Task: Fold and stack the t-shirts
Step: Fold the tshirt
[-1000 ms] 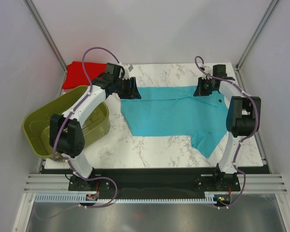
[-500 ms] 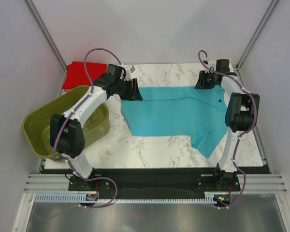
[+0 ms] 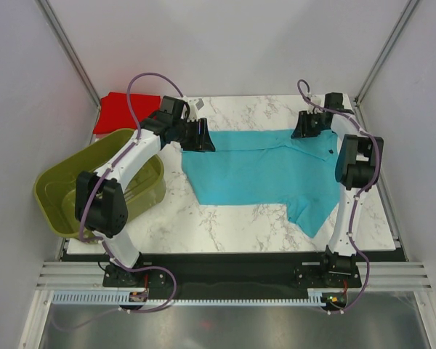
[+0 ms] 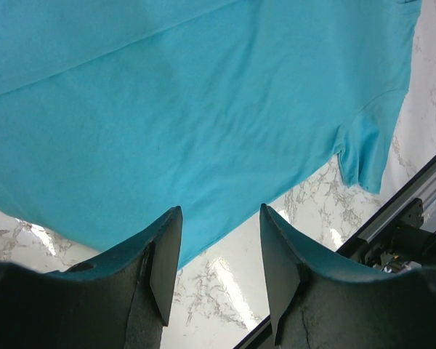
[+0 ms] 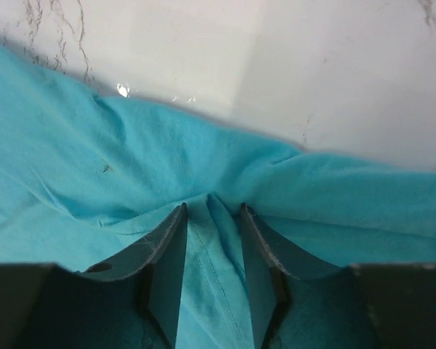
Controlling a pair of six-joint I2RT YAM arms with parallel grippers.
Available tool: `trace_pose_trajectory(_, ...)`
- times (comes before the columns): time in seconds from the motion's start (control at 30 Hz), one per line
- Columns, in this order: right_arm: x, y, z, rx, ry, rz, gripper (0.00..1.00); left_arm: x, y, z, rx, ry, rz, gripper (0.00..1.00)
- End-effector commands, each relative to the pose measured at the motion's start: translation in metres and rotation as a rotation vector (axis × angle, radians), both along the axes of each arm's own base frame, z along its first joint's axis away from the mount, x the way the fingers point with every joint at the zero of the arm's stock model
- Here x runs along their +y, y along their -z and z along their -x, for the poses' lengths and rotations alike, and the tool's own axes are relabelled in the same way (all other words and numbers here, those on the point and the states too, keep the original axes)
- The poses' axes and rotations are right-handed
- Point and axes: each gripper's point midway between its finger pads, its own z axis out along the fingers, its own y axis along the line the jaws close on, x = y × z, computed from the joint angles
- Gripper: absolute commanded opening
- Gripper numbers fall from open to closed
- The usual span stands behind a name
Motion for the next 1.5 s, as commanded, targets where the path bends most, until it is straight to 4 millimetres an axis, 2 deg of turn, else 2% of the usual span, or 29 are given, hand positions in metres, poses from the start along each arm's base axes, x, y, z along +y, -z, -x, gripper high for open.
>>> trace_pose_trajectory(0.0,0.007,0.000,-0.001,-0.016,-0.064,-0.020,0.42,-0.005,-0.018,0.000,-0.029,0.012,0.039,0.54)
trace_pose_trajectory(0.1,0.006,0.002,0.001,-0.012,-0.062,-0.014,0.31,-0.006,-0.016,0.000,-0.023,0.013,0.039,0.54)
trace_pose_trajectory(0.13,0.005,-0.001,0.001,-0.017,-0.061,-0.012,0.25,-0.006,-0.015,0.000,-0.022,0.012,0.039,0.54)
trace_pose_trajectory(0.3,0.005,-0.020,-0.002,-0.043,-0.035,-0.010,0.09,-0.006,-0.016,-0.001,-0.024,0.010,0.039,0.54)
trace_pose_trajectory(0.43,0.004,-0.042,-0.005,-0.077,0.004,0.006,0.06,-0.007,-0.015,0.000,-0.016,0.011,0.043,0.54)
trace_pose_trajectory(0.5,0.005,-0.054,-0.006,-0.097,0.027,0.014,0.10,-0.007,-0.014,0.001,-0.015,0.015,0.043,0.54)
trace_pose_trajectory(0.77,0.011,-0.052,0.010,-0.067,0.081,0.083,0.02,-0.007,-0.022,0.007,-0.025,0.024,0.056,0.53)
trace_pose_trajectory(0.8,0.015,-0.058,0.012,-0.075,0.085,0.089,0.01,-0.007,-0.023,0.006,-0.027,0.023,0.058,0.53)
trace_pose_trajectory(0.9,0.019,-0.053,0.025,-0.041,0.115,0.116,0.00,-0.008,-0.024,0.007,-0.026,0.027,0.065,0.53)
trace_pose_trajectory(1.0,0.027,-0.051,0.042,-0.012,0.137,0.141,0.00,-0.009,-0.028,0.007,-0.033,0.028,0.071,0.53)
trace_pose_trajectory(1.07,0.021,-0.054,0.055,-0.003,0.168,0.165,0.00,-0.009,-0.027,0.007,-0.031,0.029,0.069,0.53)
trace_pose_trajectory(1.1,0.030,-0.060,0.061,-0.012,0.176,0.202,0.00,-0.008,-0.025,0.008,-0.025,0.029,0.067,0.53)
trace_pose_trajectory(1.17,0.027,-0.052,0.078,0.028,0.198,0.232,0.01,-0.009,-0.022,0.008,-0.019,0.030,0.066,0.53)
trace_pose_trajectory(1.2,0.027,-0.058,0.085,0.025,0.212,0.247,0.04,-0.009,-0.021,0.008,-0.014,0.031,0.065,0.53)
trace_pose_trajectory(1.23,0.026,-0.046,0.102,0.075,0.210,0.269,0.06,-0.009,-0.019,0.008,-0.011,0.032,0.064,0.53)
trace_pose_trajectory(1.27,0.026,-0.044,0.112,0.093,0.209,0.284,0.08,-0.009,-0.017,0.007,-0.007,0.029,0.061,0.53)
trace_pose_trajectory(1.3,0.030,-0.051,0.121,0.082,0.202,0.298,0.10,-0.009,-0.014,0.006,-0.002,0.028,0.058,0.53)
trace_pose_trajectory(1.33,0.026,-0.041,0.137,0.118,0.208,0.329,0.13,-0.010,-0.012,0.006,0.003,0.029,0.057,0.53)
trace_pose_trajectory(1.37,0.026,-0.040,0.144,0.132,0.230,0.323,0.14,-0.010,-0.011,0.006,0.007,0.028,0.054,0.53)
trace_pose_trajectory(1.43,0.019,-0.044,0.154,0.128,0.276,0.344,0.27,-0.010,-0.007,0.004,0.009,0.021,0.040,0.53)
trace_pose_trajectory(1.47,0.013,-0.047,0.155,0.121,0.305,0.365,0.38,-0.010,-0.003,0.004,0.013,0.020,0.035,0.53)
